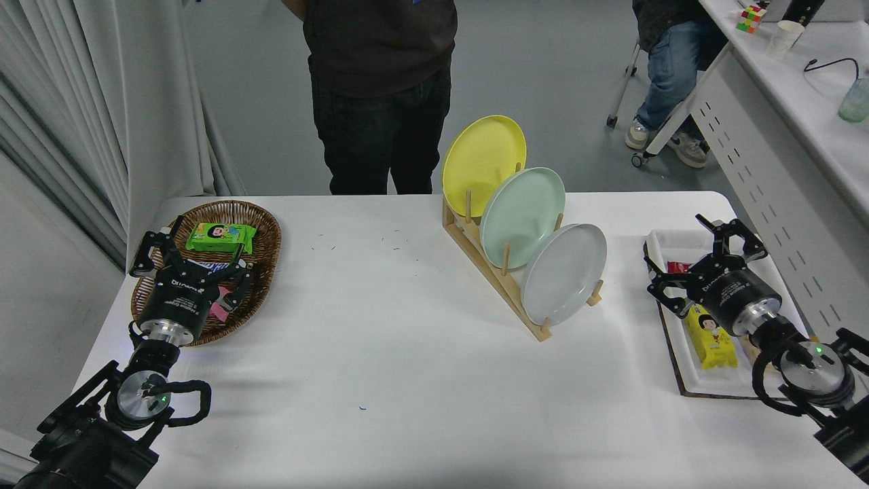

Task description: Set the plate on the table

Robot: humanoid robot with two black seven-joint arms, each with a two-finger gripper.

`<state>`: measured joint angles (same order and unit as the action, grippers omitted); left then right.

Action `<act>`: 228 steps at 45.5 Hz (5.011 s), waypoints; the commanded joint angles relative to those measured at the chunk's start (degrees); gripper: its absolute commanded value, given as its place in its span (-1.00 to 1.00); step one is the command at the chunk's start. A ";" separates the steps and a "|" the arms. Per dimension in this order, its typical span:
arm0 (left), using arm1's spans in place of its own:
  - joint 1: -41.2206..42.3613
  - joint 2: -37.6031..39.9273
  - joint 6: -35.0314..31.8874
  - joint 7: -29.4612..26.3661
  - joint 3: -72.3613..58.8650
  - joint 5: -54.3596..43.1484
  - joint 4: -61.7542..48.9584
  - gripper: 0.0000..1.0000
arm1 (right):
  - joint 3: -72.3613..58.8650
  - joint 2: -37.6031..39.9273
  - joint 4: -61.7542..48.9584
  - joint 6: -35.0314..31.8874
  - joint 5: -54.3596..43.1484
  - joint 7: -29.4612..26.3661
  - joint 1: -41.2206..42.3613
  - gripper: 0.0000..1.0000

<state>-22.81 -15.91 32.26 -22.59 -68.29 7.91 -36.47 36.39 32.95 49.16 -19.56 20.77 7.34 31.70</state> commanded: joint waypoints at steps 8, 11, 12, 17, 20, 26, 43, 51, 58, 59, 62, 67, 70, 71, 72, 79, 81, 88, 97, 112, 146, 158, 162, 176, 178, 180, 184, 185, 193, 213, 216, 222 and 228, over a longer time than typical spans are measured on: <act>0.05 0.00 0.00 0.00 0.00 0.00 0.00 0.96 | -2.64 5.55 4.62 0.84 -3.54 -3.30 3.11 0.99; -0.04 0.00 0.00 0.00 0.00 0.00 0.00 0.96 | -2.46 7.21 6.99 1.98 -4.15 -6.54 4.16 0.99; 0.05 0.09 0.00 0.00 0.00 0.00 0.00 0.96 | -2.46 7.48 7.44 2.07 -4.77 -7.60 4.51 0.99; -0.04 0.00 0.00 0.00 0.00 0.00 0.00 0.96 | -2.37 8.62 8.23 2.16 -10.12 -11.29 6.27 0.99; -0.04 0.00 0.00 0.00 0.00 0.00 0.00 0.96 | -2.37 9.15 9.19 2.16 -11.02 -11.56 6.89 0.99; -0.04 0.00 0.00 0.00 0.00 0.00 0.00 0.96 | -2.29 11.61 11.66 2.16 -11.98 -13.76 7.15 0.99; -0.04 0.00 0.00 0.00 0.00 0.00 0.00 0.96 | -2.64 12.49 12.10 2.16 -16.03 -22.81 13.39 0.99; -0.04 0.00 0.00 0.00 0.00 0.00 0.00 0.96 | -11.23 12.49 12.10 3.12 -15.06 -23.87 19.00 0.90; 0.05 0.00 0.00 0.00 0.00 0.00 0.00 0.96 | -27.76 12.41 12.27 7.69 -9.27 -23.43 29.99 0.90; 0.05 0.00 0.00 0.00 0.00 0.00 0.00 0.96 | -29.08 12.32 12.27 7.87 -8.21 -23.43 30.96 0.90; 0.05 0.00 0.00 0.00 0.00 0.00 0.00 0.96 | -31.47 12.05 12.27 7.96 -6.89 -23.43 32.64 0.90; 0.05 0.00 0.00 0.00 0.00 0.00 0.00 0.96 | -31.38 11.88 12.27 7.88 -6.97 -23.43 32.64 0.91; -0.04 0.00 0.00 0.00 0.00 0.00 0.00 0.96 | -31.38 11.70 12.36 7.79 -6.89 -23.43 32.73 0.91; -0.04 0.00 0.00 0.00 0.00 0.00 0.00 0.96 | -31.38 11.70 12.36 7.79 -6.97 -23.43 32.73 0.91; -0.04 0.00 0.00 0.00 0.00 0.00 0.00 0.96 | -31.47 11.70 12.45 7.79 -6.97 -23.43 32.73 0.91; -0.04 0.00 0.00 0.00 0.00 0.00 0.00 0.96 | -31.82 8.72 11.92 8.14 -7.76 -23.34 32.81 0.90; 0.05 0.00 0.00 0.00 0.00 0.00 0.00 0.96 | -31.99 7.84 11.75 8.14 -7.76 -23.34 32.82 0.90; -0.04 0.00 0.00 0.00 0.00 0.00 0.00 0.96 | -32.34 7.48 11.75 8.14 -7.85 -23.34 32.99 0.91; -0.04 0.00 0.00 0.00 0.00 0.00 0.00 0.96 | -32.43 5.55 11.48 8.58 -7.85 -23.34 34.04 0.94; 0.05 0.00 0.00 0.00 0.00 0.00 0.00 0.96 | -32.87 4.32 11.48 9.28 -7.94 -23.96 38.26 1.00; -0.04 0.00 0.00 0.00 0.00 0.00 0.00 0.96 | -41.66 -3.15 5.78 17.19 -8.64 -31.16 44.33 1.00; 0.05 0.00 0.00 0.00 0.00 0.00 0.00 0.96 | -41.66 -6.93 1.90 17.19 -8.55 -32.30 45.03 1.00; 0.05 0.00 0.00 0.00 0.00 0.00 0.00 0.96 | -41.66 -8.51 0.76 17.02 -8.73 -32.30 45.03 1.00; -0.04 0.00 0.00 0.00 0.00 0.00 0.00 0.96 | -42.72 -10.80 0.41 16.84 -11.89 -32.22 45.12 0.99; -0.04 0.00 0.00 0.00 0.00 0.08 0.00 0.96 | -42.63 -10.80 0.41 16.58 -11.89 -32.22 45.21 0.99; -0.04 0.00 0.00 0.00 0.00 0.00 0.00 0.96 | -42.54 -10.80 0.50 15.88 -11.89 -32.22 45.21 0.99; -0.04 0.00 0.00 0.00 0.00 0.00 0.00 0.96 | -42.36 -10.80 0.32 14.30 -11.89 -32.22 45.12 0.98; -0.04 0.00 0.00 0.00 0.00 0.00 0.00 0.96 | -42.28 -10.80 0.32 13.94 -11.89 -32.22 45.12 0.98; -0.04 0.00 0.00 0.00 0.00 0.00 0.00 0.96 | -42.72 -10.89 -0.47 12.27 -11.89 -32.22 44.59 0.98; -0.04 0.00 0.00 0.00 0.00 0.08 0.00 0.96 | -44.04 -12.64 -7.50 8.05 -11.89 -32.04 44.77 0.87; 0.05 0.00 0.00 0.00 0.00 0.00 0.00 0.96 | -43.95 -12.73 -8.99 8.05 -11.89 -31.95 44.68 0.87; -0.04 0.00 0.00 0.00 0.00 0.00 0.00 0.96 | -44.21 -13.61 -10.49 8.05 -11.89 -31.95 44.24 0.79; -0.04 0.00 0.00 0.00 0.00 0.00 0.00 0.96 | -44.12 -13.61 -10.67 8.05 -11.89 -31.95 43.89 0.67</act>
<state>-22.82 -15.91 32.26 -22.59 -68.29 7.91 -36.47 -7.69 19.85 40.22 -11.20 8.87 -24.65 76.05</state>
